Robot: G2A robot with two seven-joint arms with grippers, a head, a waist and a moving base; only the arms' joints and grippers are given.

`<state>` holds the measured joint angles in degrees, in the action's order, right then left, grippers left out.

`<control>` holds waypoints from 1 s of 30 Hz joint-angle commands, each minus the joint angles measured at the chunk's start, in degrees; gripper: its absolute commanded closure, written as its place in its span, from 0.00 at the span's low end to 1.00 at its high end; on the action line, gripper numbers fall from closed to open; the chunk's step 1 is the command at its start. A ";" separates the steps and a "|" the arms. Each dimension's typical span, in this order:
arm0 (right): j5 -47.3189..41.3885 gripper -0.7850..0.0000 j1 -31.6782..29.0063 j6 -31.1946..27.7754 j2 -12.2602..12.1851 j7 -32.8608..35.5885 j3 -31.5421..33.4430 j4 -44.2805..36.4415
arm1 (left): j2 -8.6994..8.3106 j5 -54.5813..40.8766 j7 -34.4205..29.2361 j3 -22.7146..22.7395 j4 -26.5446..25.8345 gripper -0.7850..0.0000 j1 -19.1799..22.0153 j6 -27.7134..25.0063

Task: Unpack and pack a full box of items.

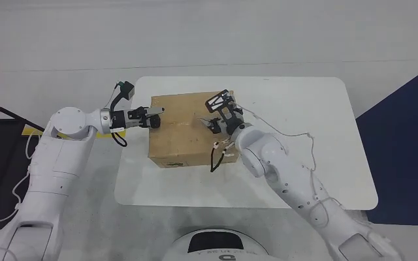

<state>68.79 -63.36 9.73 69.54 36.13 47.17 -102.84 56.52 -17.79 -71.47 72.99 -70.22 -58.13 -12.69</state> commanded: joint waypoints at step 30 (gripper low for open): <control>-40.51 0.00 -13.42 -20.98 -1.37 -10.92 21.53 -7.25 | 0.00 0.00 0.00 0.00 0.00 0.00 0.00 0.00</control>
<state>37.57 -76.72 -10.05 68.06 23.55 68.68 -111.70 56.52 -17.79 -71.47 72.99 -70.22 -58.13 -12.69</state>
